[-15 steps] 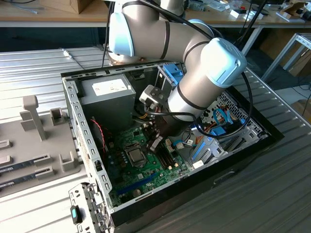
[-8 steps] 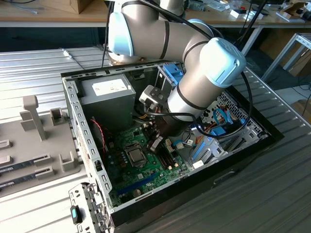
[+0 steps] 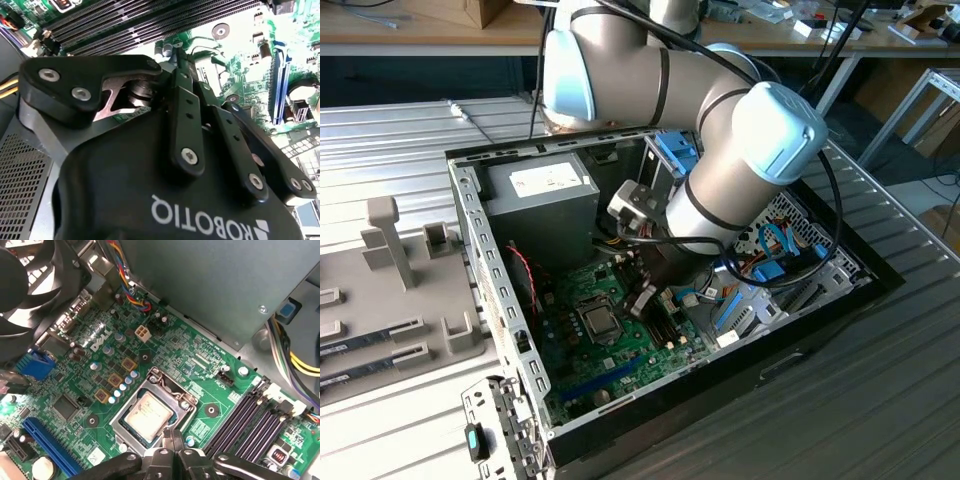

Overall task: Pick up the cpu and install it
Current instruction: 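Install the first cpu locking lever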

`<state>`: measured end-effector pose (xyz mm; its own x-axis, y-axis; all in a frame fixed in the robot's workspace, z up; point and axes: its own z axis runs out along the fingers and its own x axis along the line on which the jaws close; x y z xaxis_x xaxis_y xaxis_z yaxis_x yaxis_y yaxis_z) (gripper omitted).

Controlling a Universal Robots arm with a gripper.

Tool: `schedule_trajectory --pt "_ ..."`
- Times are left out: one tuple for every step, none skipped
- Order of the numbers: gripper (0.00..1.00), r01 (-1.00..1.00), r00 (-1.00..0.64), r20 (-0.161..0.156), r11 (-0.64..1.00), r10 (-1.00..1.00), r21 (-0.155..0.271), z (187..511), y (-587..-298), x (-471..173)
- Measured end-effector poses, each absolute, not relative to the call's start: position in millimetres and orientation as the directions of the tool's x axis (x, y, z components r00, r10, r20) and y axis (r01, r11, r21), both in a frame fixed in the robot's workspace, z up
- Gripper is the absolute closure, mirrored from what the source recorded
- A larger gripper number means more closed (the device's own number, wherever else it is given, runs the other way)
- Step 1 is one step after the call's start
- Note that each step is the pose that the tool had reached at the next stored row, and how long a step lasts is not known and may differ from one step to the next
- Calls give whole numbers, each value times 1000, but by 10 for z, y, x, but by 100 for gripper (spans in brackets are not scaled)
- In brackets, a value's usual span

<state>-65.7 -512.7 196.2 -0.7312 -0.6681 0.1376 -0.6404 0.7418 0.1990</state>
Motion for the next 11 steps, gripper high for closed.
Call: schedule_trajectory --pt "89 -640 -731 141 743 -668 195 1954 -5131 -656" --pt "89 -640 -731 142 743 -667 195 1950 -5136 -657" --pt "89 -640 -731 142 743 -667 195 1948 -5141 -657" --pt "89 -640 -731 141 743 -667 195 1948 -5146 -657" --pt "89 -641 -731 141 743 -668 195 1947 -5154 -657" --pt "89 -641 -731 141 743 -668 195 1947 -5160 -657" --pt "89 -641 -731 142 742 -668 194 1949 -5165 -656" --pt "89 -642 -730 142 742 -668 194 1949 -5167 -654" --pt "89 -642 -730 142 742 -669 195 1949 -5169 -653" --pt "89 -642 -729 142 741 -669 195 1948 -5171 -652" --pt "89 -643 -729 142 740 -670 195 1948 -5174 -648"
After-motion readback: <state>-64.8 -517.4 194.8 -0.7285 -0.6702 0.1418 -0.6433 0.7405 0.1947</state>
